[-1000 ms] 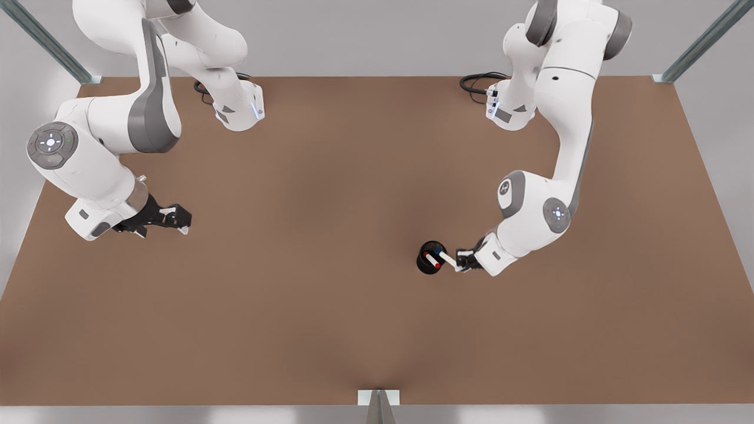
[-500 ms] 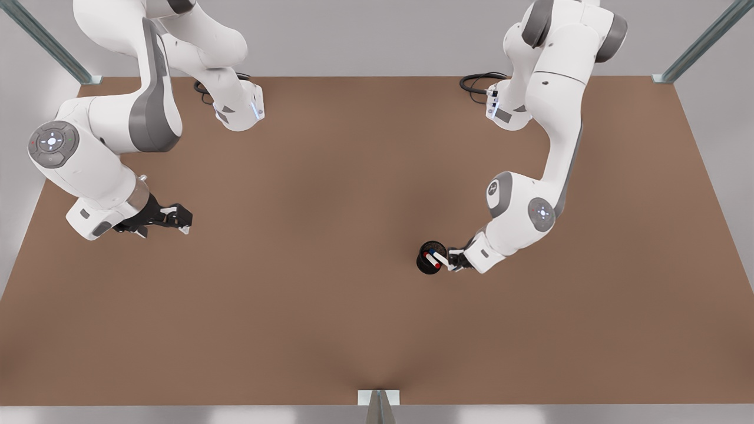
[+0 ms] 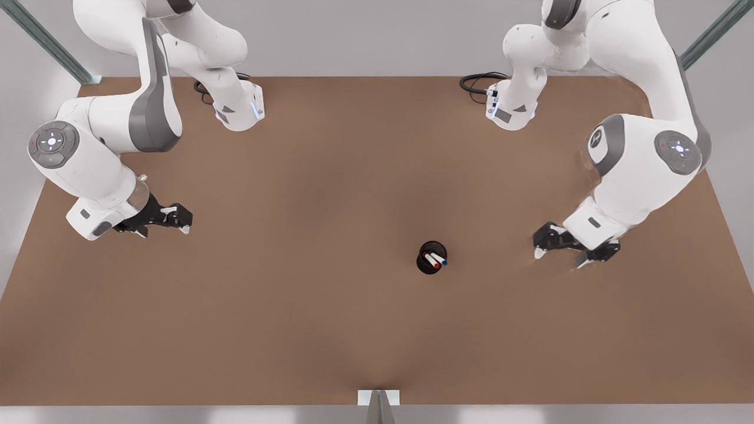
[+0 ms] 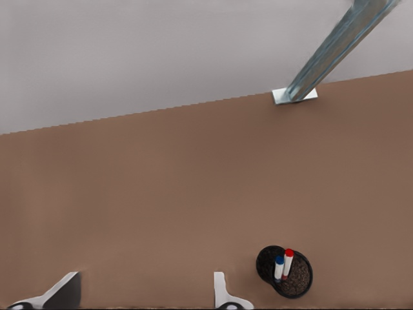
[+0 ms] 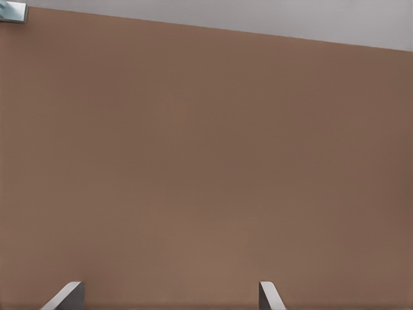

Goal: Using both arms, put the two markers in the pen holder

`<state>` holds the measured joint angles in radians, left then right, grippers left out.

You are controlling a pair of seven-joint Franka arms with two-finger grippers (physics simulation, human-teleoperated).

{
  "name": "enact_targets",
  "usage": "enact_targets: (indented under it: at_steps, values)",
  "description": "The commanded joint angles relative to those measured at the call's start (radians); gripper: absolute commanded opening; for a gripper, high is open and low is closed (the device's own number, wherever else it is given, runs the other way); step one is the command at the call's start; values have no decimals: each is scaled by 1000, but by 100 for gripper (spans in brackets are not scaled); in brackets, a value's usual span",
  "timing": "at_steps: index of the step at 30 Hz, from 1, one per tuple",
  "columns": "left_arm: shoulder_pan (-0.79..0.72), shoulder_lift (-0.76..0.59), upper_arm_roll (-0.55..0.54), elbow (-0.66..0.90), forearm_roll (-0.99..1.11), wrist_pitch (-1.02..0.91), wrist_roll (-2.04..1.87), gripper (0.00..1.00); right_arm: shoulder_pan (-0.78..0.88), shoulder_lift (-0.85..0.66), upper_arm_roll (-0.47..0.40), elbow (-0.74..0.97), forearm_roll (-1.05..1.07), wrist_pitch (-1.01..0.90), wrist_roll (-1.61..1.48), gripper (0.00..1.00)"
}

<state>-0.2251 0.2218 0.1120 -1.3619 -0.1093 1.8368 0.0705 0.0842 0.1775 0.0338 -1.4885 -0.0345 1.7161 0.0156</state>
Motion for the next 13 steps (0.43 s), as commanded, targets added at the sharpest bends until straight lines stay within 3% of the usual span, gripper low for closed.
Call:
enact_targets:
  at_steps: [1,13]
  values:
    - [76,-99,-47,7,97,-344,-17,100,-1,-1,0,1,1,-1,-3,100]
    - [99,-15,-77,9,95,-330,-17,100,0,-1,0,1,1,-1,-9,100]
